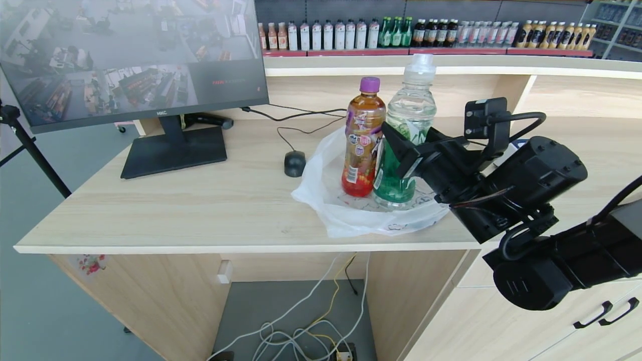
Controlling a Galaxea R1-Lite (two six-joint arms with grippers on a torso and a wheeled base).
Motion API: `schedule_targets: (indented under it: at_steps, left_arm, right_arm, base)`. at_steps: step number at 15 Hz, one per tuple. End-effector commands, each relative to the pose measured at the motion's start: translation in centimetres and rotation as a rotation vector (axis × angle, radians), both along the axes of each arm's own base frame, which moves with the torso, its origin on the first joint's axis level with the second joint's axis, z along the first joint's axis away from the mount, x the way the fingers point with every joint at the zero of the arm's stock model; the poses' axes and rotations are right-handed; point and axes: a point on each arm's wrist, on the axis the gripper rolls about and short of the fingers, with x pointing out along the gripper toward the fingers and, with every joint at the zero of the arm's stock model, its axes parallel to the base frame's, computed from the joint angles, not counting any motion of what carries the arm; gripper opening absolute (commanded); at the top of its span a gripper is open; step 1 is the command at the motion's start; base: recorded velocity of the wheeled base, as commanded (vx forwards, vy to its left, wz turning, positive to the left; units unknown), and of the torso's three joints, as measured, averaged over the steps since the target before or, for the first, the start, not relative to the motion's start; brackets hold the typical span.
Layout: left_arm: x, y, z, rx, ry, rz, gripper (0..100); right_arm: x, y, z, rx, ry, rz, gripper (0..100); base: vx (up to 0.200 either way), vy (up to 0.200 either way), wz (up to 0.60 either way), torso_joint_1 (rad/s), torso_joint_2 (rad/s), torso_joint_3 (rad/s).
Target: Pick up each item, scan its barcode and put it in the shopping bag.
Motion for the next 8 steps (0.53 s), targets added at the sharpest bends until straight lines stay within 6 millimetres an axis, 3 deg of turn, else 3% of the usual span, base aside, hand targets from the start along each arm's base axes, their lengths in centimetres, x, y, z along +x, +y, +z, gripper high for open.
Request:
schedule_targets:
  at_steps: [1, 8]
  left_arm:
    - [0.0, 0.0, 0.0, 0.0, 0.0, 0.0, 100]
    - [0.0, 0.0, 0.0, 0.0, 0.0, 0.0, 100]
  right_arm:
    - [0.16, -0.05, -0.12, -0.002, 0.001, -0.004, 0]
    - [0.42, 0.1, -0.87, -0.013, 0.021, -0.004, 0]
  base:
    - [0.0, 0.0, 0.0, 0.0, 0.0, 0.0]
    - [0.0, 0.0, 0.0, 0.0, 0.0, 0.0]
